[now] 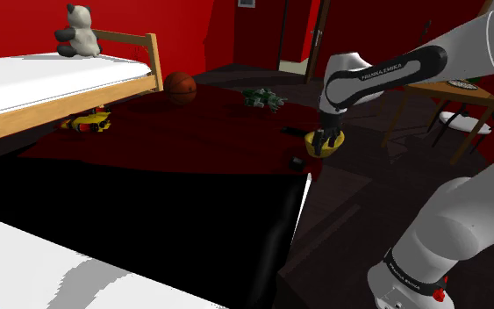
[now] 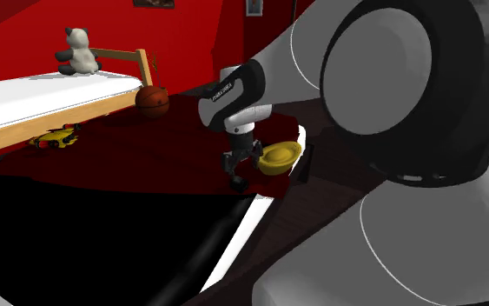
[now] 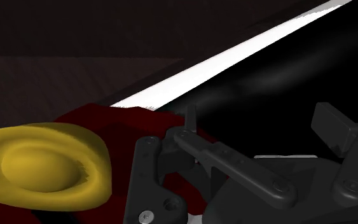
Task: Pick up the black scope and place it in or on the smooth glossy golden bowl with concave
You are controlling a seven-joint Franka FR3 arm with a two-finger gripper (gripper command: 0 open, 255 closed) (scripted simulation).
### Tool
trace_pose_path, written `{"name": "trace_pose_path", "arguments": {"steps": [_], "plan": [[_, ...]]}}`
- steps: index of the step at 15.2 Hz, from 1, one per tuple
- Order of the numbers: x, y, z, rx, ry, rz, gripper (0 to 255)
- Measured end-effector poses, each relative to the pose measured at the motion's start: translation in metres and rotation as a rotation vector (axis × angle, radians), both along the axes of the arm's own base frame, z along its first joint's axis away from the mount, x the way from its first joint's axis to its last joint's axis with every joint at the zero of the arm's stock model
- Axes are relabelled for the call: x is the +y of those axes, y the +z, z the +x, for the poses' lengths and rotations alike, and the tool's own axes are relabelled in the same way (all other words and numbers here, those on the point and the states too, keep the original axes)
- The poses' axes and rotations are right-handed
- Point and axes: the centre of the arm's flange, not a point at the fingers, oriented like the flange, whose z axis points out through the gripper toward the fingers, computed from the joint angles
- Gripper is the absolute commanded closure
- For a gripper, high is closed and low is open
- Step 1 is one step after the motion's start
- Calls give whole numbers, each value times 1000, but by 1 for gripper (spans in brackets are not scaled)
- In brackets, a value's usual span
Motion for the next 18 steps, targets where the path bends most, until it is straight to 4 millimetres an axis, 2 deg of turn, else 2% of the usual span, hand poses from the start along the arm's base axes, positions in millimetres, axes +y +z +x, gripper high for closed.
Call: {"name": "trace_pose_path", "arguments": {"steps": [14,18], "plan": [[-65,-123,115,-44,33,22,0],[-71,-147,121,-47,36,23,0]]}}
